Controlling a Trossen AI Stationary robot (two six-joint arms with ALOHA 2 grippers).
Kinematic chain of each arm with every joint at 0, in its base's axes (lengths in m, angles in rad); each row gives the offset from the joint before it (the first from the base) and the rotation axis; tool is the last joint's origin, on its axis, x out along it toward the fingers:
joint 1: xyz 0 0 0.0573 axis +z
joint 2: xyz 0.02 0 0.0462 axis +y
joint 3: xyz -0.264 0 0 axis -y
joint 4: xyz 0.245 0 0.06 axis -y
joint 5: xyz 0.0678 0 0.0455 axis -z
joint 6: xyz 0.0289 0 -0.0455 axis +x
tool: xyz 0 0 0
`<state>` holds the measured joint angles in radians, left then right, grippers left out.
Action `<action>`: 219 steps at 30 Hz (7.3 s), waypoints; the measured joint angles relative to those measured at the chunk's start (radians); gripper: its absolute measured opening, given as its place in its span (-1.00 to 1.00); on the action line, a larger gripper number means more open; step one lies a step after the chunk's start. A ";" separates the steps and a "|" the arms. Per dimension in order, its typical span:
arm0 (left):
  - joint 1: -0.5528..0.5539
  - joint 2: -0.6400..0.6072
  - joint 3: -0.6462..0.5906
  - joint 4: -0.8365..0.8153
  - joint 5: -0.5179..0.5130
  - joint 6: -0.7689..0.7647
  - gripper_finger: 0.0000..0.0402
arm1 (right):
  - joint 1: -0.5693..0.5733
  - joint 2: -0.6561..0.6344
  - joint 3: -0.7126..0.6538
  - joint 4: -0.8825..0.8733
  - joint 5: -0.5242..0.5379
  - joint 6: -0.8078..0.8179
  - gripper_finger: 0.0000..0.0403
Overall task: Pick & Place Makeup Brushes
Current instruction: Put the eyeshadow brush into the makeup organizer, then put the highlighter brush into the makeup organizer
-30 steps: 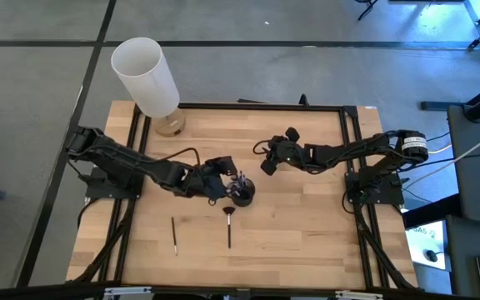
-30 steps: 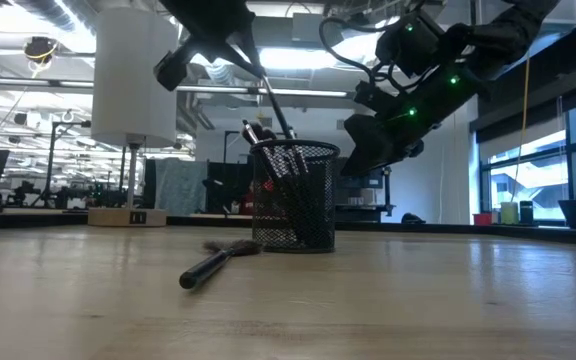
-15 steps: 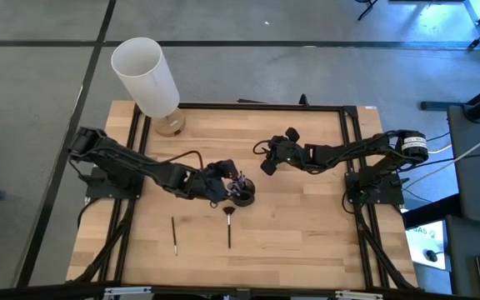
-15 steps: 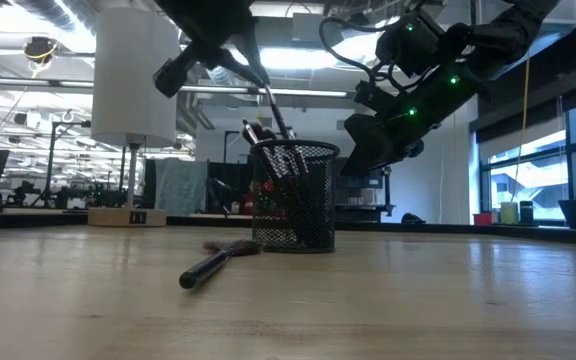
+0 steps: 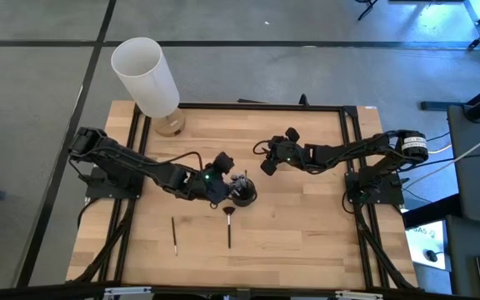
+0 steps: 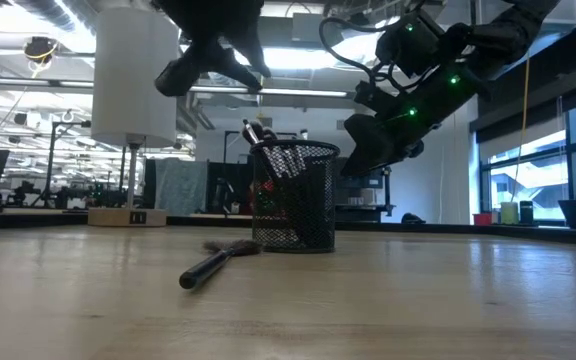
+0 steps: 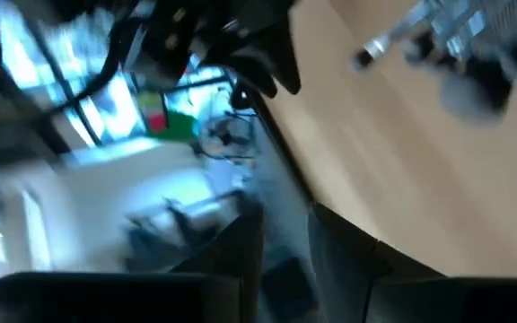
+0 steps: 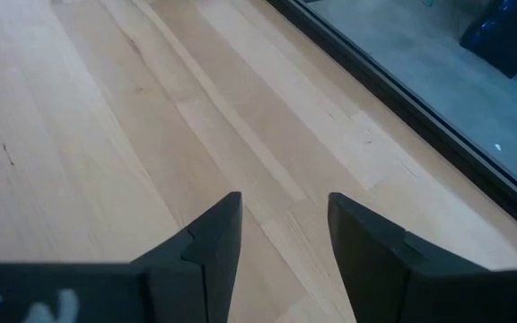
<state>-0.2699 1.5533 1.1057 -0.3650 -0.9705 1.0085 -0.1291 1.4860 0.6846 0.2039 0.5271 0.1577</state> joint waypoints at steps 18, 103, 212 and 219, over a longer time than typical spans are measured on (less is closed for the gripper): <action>0.019 -0.050 -0.062 -0.345 0.897 -1.525 -0.62 | -0.013 0.000 0.000 -0.075 -0.005 0.141 -0.17; -0.060 -0.172 0.002 -0.215 -0.120 -1.605 -0.98 | -0.077 0.003 0.000 -0.113 -0.172 0.074 -0.17; -0.100 0.358 -0.138 0.331 0.530 -2.240 -0.40 | 0.049 0.004 -0.004 -0.258 -0.032 0.288 -0.17; -0.100 0.358 -0.137 0.285 0.591 -2.181 -0.63 | 0.049 0.004 -0.004 -0.258 -0.032 0.287 -0.17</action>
<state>-0.3695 1.9118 0.9688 -0.0796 -0.3790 -1.1729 -0.0799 1.4899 0.6804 -0.0540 0.4946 0.4446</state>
